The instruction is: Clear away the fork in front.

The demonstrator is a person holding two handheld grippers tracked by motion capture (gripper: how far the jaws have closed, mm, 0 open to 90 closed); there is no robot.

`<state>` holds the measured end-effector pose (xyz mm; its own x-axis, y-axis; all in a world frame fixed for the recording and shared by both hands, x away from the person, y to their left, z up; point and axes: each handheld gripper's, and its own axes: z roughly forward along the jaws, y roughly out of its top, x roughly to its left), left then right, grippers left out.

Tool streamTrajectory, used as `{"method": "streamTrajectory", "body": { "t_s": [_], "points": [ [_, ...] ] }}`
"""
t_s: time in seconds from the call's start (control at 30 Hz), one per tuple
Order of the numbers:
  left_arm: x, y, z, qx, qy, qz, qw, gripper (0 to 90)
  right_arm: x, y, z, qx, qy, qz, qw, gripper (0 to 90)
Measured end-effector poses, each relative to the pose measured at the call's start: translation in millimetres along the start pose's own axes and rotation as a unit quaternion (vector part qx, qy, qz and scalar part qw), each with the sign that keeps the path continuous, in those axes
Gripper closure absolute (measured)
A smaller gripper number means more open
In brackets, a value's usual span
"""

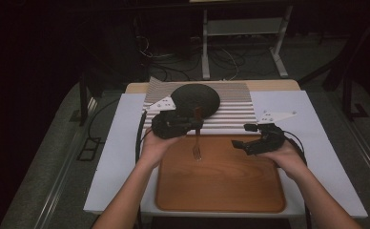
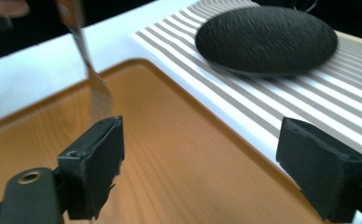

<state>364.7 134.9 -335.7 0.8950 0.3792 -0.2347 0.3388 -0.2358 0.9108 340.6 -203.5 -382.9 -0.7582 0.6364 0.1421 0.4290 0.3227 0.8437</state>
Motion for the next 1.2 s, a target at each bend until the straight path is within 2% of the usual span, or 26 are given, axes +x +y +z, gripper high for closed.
{"method": "streamTrajectory", "body": {
  "t_s": [0.1,0.27,0.6,0.8,0.93,1.07,1.17,1.2],
  "points": [
    [2.0,-4.0,-12.8,0.002,0.005,-0.003,1.0000,80.9,-4.5,-12.8,-8.6,-0.001,-0.010,0.006,0.9999,13.6],
    [3.4,-8.3,-31.0,0.006,-0.002,-0.010,0.9999,80.7,-9.0,-34.7,-23.7,-0.002,-0.020,0.011,0.9997,12.0],
    [-4.3,-25.7,-54.1,0.014,-0.013,-0.025,0.9995,80.4,-9.8,-76.7,-48.8,-0.002,-0.045,0.020,0.9988,8.5],
    [-11.1,-35.1,-64.2,0.013,-0.026,-0.041,0.9987,80.3,-8.8,-88.1,-55.2,0.007,-0.052,0.023,0.9983,8.2],
    [-14.4,-45.9,-69.9,0.016,-0.036,-0.059,0.9975,80.4,-7.1,-96.7,-61.5,0.010,-0.057,0.028,0.9979,8.2],
    [-14.7,-57.3,-71.2,0.024,-0.042,-0.075,0.9960,80.4,-8.0,-100.5,-63.5,0.016,-0.063,0.031,0.9974,8.2],
    [-11.9,-63.3,-68.4,0.038,-0.041,-0.077,0.9955,80.1,-8.7,-99.3,-62.3,0.015,-0.064,0.030,0.9974,8.2],
    [-10.9,-64.3,-67.2,0.035,-0.040,-0.079,0.9955,80.0,-8.3,-99.2,-61.8,0.014,-0.065,0.027,0.9974,8.2]
  ]
}}
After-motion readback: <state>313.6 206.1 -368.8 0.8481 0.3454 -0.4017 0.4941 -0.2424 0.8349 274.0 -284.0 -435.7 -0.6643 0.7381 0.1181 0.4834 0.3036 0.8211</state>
